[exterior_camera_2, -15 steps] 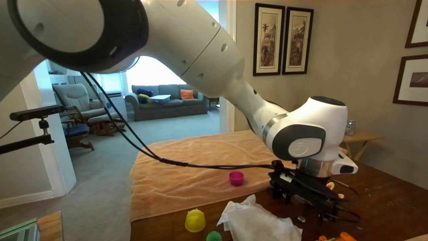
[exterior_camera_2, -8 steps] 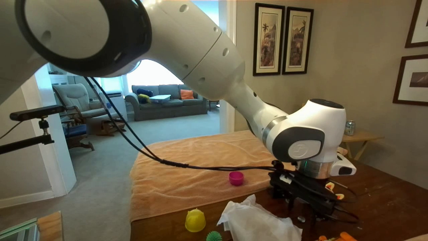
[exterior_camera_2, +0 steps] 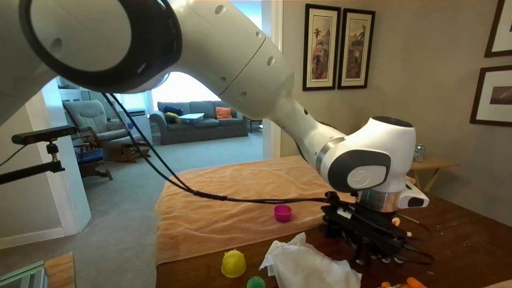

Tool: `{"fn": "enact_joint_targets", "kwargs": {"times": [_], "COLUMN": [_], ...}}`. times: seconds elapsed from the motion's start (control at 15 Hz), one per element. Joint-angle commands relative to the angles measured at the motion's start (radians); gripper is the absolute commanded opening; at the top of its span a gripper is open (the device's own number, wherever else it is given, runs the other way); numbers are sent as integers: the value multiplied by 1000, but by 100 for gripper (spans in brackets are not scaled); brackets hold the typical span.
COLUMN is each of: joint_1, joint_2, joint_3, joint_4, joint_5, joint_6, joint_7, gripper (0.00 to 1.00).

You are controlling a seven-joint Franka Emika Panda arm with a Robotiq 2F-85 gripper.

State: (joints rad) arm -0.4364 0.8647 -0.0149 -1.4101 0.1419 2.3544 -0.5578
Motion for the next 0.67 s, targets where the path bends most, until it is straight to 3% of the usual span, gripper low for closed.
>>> {"fn": "enact_joint_targets", "kwargs": {"times": [0.0,0.6], "joint_1": [6,24], "joint_2": [27,-18], "joint_3": [-4,-2], "joint_4": [44,7], "joint_5": [-33,-37], "joint_6": [-32,-34], "joint_7": [10,9], "gripper": [5,0]}}
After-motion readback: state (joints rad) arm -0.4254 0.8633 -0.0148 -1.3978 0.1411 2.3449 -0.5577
